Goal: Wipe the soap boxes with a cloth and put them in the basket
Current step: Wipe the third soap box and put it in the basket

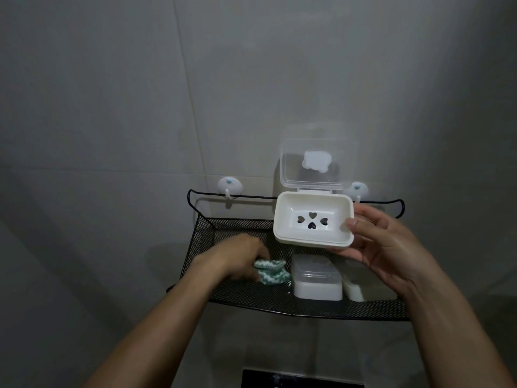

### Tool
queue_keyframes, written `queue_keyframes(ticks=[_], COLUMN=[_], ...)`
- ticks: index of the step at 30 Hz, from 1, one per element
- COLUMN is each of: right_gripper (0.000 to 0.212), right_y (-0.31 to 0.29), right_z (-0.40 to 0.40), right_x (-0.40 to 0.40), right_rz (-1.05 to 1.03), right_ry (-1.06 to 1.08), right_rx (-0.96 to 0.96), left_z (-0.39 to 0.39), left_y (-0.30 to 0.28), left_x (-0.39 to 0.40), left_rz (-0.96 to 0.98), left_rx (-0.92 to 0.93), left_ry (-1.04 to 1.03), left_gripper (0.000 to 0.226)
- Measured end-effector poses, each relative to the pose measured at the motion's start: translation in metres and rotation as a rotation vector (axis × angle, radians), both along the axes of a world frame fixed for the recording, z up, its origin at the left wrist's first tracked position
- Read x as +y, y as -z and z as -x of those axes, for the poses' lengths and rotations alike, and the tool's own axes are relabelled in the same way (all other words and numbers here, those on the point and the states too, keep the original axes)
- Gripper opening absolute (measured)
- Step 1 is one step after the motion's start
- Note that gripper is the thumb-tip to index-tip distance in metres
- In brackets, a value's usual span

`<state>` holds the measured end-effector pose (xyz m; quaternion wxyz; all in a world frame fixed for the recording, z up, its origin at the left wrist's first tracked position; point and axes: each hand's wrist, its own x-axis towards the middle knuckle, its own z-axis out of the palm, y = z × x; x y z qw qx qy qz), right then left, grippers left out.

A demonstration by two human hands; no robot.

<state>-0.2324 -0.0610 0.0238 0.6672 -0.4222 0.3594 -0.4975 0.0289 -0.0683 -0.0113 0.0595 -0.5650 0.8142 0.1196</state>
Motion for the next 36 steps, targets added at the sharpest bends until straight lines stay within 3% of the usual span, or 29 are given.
queue_keyframes(ticks=[3, 6, 10, 13, 16, 25, 30, 36], right_gripper=[0.038, 0.039, 0.04, 0.043, 0.043, 0.037, 0.028, 0.032], right_y=[-0.001, 0.0, 0.002, 0.002, 0.002, 0.002, 0.003, 0.005], right_z=[0.002, 0.003, -0.001, -0.012, -0.025, -0.035, -0.03, -0.026], right_x=[0.002, 0.004, 0.005, 0.006, 0.007, 0.008, 0.003, 0.001], right_rz=[-0.004, -0.003, 0.003, 0.009, 0.018, 0.041, 0.053, 0.008], right_ry=[0.012, 0.012, 0.016, 0.002, -0.025, 0.022, 0.072, 0.112], right_rx=[-0.017, -0.018, -0.014, -0.013, -0.023, -0.046, -0.027, -0.029], left_z=[-0.005, -0.017, -0.027, -0.014, 0.011, 0.038, 0.048, 0.038], left_y=[-0.004, -0.018, -0.053, -0.075, -0.082, -0.054, -0.047, -0.042], left_x=[0.003, 0.011, 0.03, 0.042, 0.05, 0.045, 0.051, 0.048], left_rz=[0.102, 0.185, 0.488, 0.804, 0.958, 0.833, 0.715, 0.647], left_rx=[0.064, 0.242, 0.51, 0.467, 0.394, 0.093, 0.149, 0.218], left_ry=[-0.082, -0.219, -0.411, -0.439, -0.354, -0.115, -0.113, -0.036], left_gripper=[0.015, 0.009, 0.013, 0.014, 0.024, 0.028, 0.053, 0.021])
